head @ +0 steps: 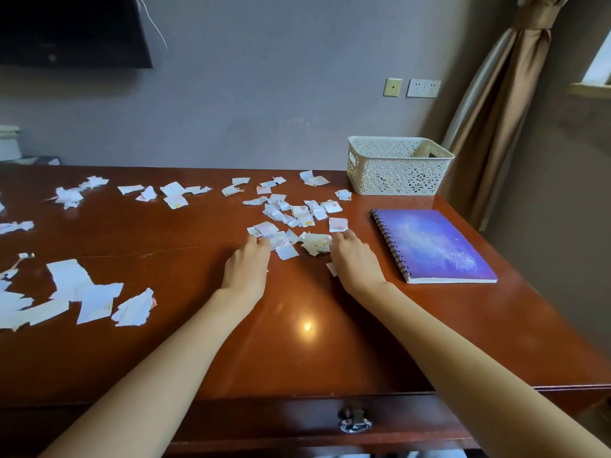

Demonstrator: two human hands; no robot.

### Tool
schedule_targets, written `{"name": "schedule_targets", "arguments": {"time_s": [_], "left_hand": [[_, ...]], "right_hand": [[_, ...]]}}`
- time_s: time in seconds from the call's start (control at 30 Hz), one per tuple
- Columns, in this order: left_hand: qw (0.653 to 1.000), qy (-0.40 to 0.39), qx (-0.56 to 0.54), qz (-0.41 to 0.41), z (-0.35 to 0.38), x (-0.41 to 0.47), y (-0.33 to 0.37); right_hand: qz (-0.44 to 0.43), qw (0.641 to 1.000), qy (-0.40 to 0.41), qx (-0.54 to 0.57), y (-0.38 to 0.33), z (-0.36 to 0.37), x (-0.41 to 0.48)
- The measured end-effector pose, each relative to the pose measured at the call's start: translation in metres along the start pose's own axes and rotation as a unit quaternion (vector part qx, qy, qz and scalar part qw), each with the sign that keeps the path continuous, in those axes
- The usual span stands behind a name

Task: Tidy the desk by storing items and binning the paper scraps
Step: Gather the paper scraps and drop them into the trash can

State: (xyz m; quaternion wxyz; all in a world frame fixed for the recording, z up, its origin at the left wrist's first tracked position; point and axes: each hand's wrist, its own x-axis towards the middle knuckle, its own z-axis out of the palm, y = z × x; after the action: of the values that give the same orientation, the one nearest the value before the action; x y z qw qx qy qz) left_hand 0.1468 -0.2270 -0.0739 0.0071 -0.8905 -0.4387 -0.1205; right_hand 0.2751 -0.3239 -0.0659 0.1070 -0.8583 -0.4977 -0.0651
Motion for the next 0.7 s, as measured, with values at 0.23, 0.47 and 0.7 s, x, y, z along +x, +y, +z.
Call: {"name": "schedule_targets", "arguments": {"time_s": [0.23, 0.47, 0.7], "left_hand": [[0.994, 0.043, -0.098, -0.017, -0.019, 0.004, 0.021], [0.968, 0.067, -0.242, 0.002, -0.044, 0.001, 0.064], [0.914, 0.077, -0.396, 0.046, -0.057, -0.018, 0.150]], "right_hand": [[0.105, 0.953, 0.110, 0.262, 0.026, -0.002, 0.010], [0.111, 0.919, 0.159, 0.344, 0.052, -0.024, -0.002], [0.145, 0.891, 0.280, 0.328, 0.110, -0.053, -0.050]]}}
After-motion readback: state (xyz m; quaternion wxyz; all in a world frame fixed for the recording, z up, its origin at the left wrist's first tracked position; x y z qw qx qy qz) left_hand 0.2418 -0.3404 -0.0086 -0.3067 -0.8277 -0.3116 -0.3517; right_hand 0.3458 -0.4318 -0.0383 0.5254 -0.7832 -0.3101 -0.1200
